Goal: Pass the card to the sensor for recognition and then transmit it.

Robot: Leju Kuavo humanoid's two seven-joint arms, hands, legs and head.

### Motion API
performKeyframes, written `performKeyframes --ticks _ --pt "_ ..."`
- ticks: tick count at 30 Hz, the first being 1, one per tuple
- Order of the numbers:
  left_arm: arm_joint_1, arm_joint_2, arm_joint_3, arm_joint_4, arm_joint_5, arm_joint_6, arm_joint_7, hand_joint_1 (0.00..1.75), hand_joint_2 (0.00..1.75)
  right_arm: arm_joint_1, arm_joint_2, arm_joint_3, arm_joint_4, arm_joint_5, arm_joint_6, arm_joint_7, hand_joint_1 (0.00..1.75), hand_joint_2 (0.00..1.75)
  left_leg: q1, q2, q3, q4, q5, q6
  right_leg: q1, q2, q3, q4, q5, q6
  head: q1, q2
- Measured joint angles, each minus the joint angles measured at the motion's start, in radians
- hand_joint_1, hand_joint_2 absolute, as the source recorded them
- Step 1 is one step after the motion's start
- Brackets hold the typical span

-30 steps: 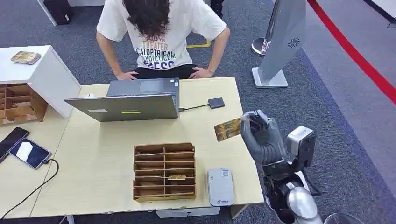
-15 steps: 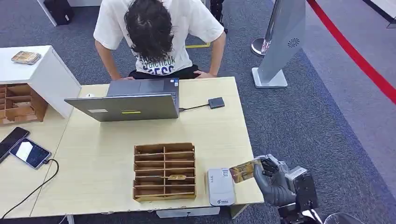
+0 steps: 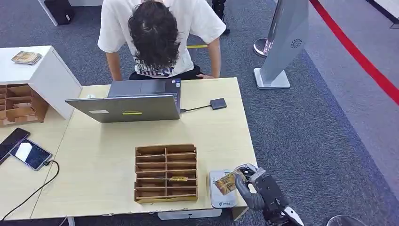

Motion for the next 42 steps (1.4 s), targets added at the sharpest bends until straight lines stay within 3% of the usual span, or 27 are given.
performKeyframes --ticks 12,29,42 --pt "0.000 0.001 0.000 0.000 -0.003 -0.010 0.000 0.00 0.00 -0.076 0.033 0.029 0.132 0.059 -0.012 0.042 1.75 1.75 0.000 0.000 0.000 0.000 0.000 0.000 0.000 0.000 0.000 0.000 0.000 0.000 0.000 0.000" --pt "0.000 0.006 0.000 0.000 -0.001 -0.020 0.007 0.00 0.00 -0.087 0.055 0.017 0.247 0.109 -0.027 0.089 1.75 1.75 0.000 0.000 0.000 0.000 0.000 0.000 0.000 0.000 0.000 0.000 0.000 0.000 0.000 0.000" --pt "0.000 0.006 0.000 0.000 -0.001 -0.020 0.009 0.00 0.00 -0.095 0.064 0.013 0.282 0.111 -0.027 0.090 1.75 1.75 0.000 0.000 0.000 0.000 0.000 0.000 0.000 0.000 0.000 0.000 0.000 0.000 0.000 0.000"
